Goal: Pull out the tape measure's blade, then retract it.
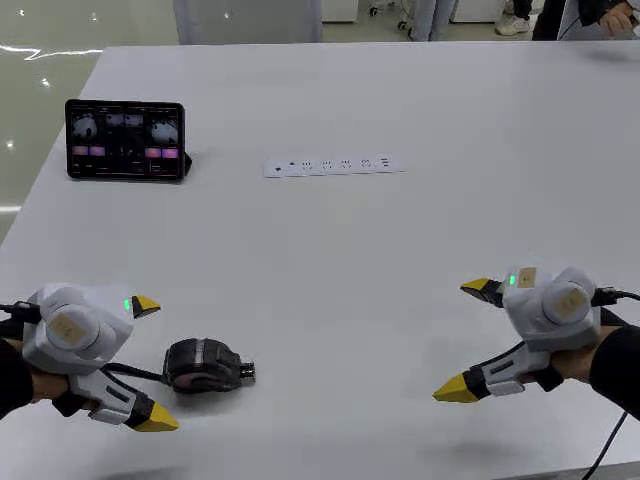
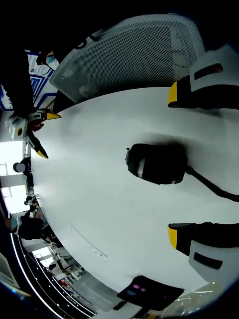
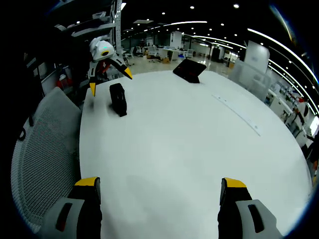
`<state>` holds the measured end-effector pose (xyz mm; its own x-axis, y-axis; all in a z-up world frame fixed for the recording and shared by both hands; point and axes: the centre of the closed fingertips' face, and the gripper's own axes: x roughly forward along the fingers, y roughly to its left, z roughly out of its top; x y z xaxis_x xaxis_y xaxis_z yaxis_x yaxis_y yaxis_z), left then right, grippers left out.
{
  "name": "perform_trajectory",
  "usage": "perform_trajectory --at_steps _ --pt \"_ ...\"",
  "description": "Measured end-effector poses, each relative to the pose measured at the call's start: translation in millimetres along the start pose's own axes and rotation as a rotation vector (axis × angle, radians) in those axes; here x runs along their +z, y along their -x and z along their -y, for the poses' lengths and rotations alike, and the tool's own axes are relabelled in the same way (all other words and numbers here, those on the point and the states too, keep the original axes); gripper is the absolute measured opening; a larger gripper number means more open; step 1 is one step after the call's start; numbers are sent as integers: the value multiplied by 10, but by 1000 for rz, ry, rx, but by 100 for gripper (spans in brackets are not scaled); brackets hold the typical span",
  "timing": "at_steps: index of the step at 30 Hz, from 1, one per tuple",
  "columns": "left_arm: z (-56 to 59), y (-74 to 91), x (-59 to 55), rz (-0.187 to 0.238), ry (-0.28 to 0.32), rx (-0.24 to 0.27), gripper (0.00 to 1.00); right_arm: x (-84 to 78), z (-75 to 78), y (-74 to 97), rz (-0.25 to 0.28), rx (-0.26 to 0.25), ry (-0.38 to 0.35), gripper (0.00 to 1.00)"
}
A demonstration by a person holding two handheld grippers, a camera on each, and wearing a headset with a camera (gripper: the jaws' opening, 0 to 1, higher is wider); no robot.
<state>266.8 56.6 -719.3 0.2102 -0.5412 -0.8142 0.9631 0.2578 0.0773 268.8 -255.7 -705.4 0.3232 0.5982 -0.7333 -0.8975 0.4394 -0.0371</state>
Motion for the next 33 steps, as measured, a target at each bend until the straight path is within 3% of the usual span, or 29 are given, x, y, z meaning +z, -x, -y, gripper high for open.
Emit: perform_trajectory --at_steps 7,25,33 --pt "-16 -96 116 -2 -14 -12 90 70 -24 -108 4 22 27 99" --pt "-114 -366 84 -34 -28 -42 79 171 -182 -421 -4 91 68 99" --pt "-30 -441 97 -60 -56 -69 71 235 -259 -545 -9 113 104 99"
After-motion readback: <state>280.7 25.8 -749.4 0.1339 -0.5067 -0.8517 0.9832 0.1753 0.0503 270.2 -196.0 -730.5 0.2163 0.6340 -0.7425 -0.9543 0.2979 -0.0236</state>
